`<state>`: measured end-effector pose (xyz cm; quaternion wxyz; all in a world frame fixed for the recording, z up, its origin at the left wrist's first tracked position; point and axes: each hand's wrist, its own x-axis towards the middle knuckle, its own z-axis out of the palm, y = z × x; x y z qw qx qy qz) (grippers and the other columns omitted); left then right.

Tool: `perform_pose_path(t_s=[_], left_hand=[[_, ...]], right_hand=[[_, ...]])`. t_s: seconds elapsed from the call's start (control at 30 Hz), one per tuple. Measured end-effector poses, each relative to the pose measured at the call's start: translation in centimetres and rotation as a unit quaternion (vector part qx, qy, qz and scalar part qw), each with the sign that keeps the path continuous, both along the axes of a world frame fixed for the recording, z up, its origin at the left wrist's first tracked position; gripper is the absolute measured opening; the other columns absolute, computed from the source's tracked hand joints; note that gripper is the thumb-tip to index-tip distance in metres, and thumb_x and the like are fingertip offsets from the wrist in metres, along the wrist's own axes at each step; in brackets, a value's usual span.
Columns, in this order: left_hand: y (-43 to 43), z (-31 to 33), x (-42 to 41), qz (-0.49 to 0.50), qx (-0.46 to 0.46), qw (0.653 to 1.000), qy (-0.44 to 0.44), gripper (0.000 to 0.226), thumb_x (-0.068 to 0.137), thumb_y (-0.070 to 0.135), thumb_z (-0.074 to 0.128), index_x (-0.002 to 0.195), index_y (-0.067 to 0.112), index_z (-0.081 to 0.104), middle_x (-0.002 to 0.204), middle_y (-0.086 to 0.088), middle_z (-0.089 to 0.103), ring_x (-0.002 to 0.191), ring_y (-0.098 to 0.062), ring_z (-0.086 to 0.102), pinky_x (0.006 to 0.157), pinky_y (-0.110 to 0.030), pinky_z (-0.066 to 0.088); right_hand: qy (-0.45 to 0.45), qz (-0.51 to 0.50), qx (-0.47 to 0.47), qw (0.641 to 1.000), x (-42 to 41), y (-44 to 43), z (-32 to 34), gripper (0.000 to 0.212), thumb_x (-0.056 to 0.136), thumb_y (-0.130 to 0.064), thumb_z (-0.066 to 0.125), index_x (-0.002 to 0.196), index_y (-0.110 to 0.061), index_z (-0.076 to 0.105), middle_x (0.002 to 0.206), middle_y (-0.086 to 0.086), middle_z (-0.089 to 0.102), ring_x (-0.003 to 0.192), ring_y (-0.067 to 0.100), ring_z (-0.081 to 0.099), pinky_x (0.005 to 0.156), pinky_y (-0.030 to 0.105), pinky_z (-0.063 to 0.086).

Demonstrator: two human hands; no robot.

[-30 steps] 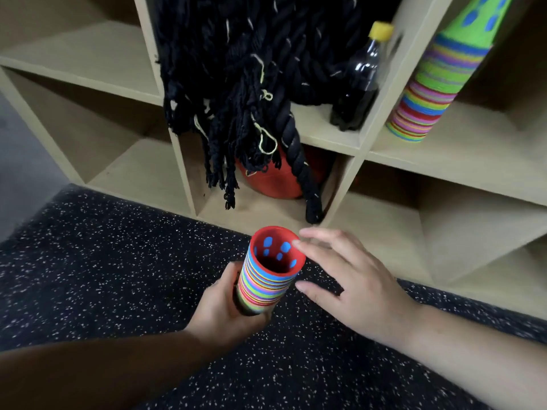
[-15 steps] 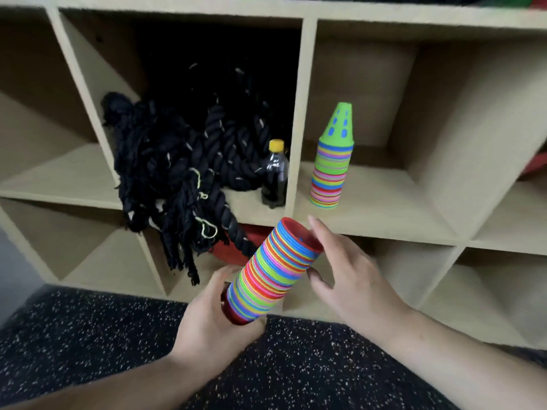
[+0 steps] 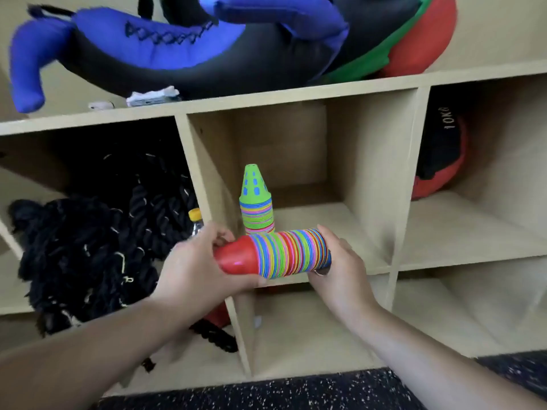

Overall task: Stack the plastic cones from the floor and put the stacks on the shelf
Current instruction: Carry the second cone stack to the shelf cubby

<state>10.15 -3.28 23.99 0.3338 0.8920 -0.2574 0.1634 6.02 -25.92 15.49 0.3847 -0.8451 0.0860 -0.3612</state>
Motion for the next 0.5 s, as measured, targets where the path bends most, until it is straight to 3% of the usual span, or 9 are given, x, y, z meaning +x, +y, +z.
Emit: perform_pose_path(t_s=[0.07,0.13,0.2,0.3,0.37,0.5], left_hand=[[-2.1,1.7,0.9,-0.026,0.007,1.0,-0.009,0.072,0.035,0.059,0.094,0.092,0.036,0.055,0.088,0.021,0.06,0.083,0.001,0.06,0.068,-0.025,0.051],[-4.4,3.1,1.7,-0.055,0.001,0.998,-0.039,0.069,0.038,0.053,0.096,0.092,0.034,0.057,0.091,0.018,0.057,0.082,0.003,0.056,0.062,-0.016,0.045],[-6.3,4.1,2.6,-0.07,-0.01,0.996,-0.055,0.069,0.042,0.05,0.096,0.096,0.033,0.056,0.091,0.017,0.056,0.081,0.004,0.054,0.062,-0.012,0.04],[-9.1,4.9,4.1,-0.089,-0.035,0.994,-0.047,0.074,0.054,0.053,0.091,0.113,0.036,0.05,0.09,0.015,0.056,0.079,-0.002,0.056,0.062,-0.019,0.045],[-10.9,5.2,5.0,-0.102,-0.032,0.994,-0.038,0.075,0.069,0.051,0.084,0.129,0.037,0.041,0.092,0.012,0.055,0.082,-0.01,0.059,0.063,-0.023,0.048],[-13.4,5.9,7.2,-0.107,-0.009,0.994,-0.008,0.078,0.085,0.038,0.076,0.145,0.031,0.026,0.114,0.002,0.05,0.089,-0.017,0.058,0.055,-0.009,0.042]], right_hand=[[0.01,-0.029,0.018,0.999,0.8,-1.1,0.2,0.074,0.068,0.003,0.072,0.137,-0.018,0.054,0.109,0.003,0.059,0.091,0.007,0.053,0.077,-0.007,0.03],[0.022,-0.04,0.034,0.998,1.4,-2.0,0.0,0.059,0.065,-0.004,0.071,0.119,-0.027,0.061,0.1,-0.001,0.062,0.086,0.009,0.057,0.071,-0.002,0.036],[0.03,-0.035,0.074,0.996,2.1,-2.6,-0.3,0.043,0.064,-0.009,0.07,0.102,-0.027,0.062,0.091,-0.003,0.067,0.087,0.016,0.062,0.072,0.013,0.047],[0.041,-0.025,0.134,0.99,3.0,-3.3,-0.4,0.038,0.063,-0.014,0.074,0.1,-0.022,0.065,0.089,-0.002,0.071,0.089,0.024,0.066,0.077,0.037,0.056],[0.054,-0.015,0.172,0.984,3.5,-3.7,-0.4,0.04,0.063,-0.016,0.079,0.1,-0.021,0.066,0.088,-0.002,0.072,0.086,0.023,0.068,0.077,0.038,0.058],[0.091,-0.004,0.191,0.977,5.3,-5.4,-0.5,0.045,0.056,-0.022,0.089,0.097,-0.023,0.069,0.084,-0.006,0.074,0.08,0.014,0.071,0.076,0.031,0.06]])
